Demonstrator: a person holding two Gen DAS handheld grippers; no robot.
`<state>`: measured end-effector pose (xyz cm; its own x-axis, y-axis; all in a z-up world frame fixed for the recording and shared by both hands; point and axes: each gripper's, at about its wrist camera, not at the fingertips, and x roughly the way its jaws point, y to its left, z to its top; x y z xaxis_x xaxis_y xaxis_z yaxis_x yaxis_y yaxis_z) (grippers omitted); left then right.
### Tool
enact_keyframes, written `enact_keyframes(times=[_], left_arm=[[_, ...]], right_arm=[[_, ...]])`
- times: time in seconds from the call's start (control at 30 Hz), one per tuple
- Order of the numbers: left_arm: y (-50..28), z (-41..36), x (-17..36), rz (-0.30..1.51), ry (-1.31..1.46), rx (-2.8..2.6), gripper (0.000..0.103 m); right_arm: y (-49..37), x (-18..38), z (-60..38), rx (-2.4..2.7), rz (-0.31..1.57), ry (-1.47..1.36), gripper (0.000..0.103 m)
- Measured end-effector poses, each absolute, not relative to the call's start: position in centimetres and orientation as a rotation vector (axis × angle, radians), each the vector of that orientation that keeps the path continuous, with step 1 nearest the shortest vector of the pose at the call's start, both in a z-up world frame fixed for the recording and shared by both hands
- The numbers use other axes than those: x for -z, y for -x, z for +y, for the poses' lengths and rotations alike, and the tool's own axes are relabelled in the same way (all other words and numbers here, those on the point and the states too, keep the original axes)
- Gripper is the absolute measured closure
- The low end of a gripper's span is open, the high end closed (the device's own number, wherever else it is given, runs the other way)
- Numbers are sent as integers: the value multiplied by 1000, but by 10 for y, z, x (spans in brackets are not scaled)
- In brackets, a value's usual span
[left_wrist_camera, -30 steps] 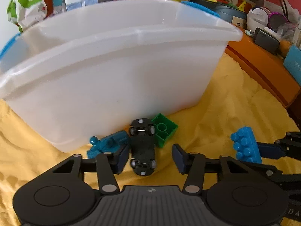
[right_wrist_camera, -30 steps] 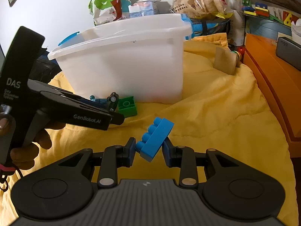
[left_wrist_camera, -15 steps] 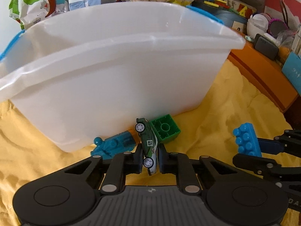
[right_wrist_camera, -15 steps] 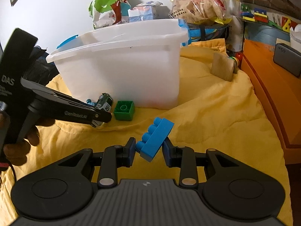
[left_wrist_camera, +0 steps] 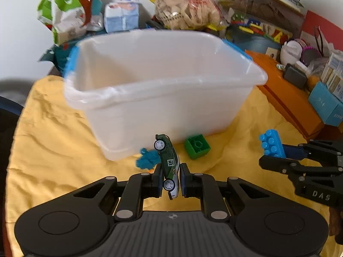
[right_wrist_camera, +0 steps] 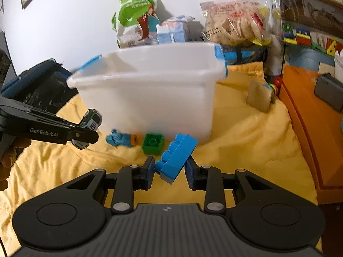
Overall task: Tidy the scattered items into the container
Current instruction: 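Carry the blue brick and green car over the container and release both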
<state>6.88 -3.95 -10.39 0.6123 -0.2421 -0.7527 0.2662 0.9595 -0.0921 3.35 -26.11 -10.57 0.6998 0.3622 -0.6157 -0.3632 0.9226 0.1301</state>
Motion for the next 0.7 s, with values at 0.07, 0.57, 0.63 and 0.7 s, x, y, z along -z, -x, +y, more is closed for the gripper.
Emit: enact_keyframes(times=[0.07,0.57,0.63,0.7], left_arm=[[-66,-36,91,855,-24,286,85],[-100,-20,0,739,-55,202,84],[-114,-22,-3,735,-52,195,84],[-126,-24,-5,733,-43,192,84]], right_arm=[[-32,93,-260,-415,671,-4,69],[-94,12,-247,-435,524,-12,69],[-109,13,-246,-431,531,-9,69],[-122,17,-242,-427,545,13,69]])
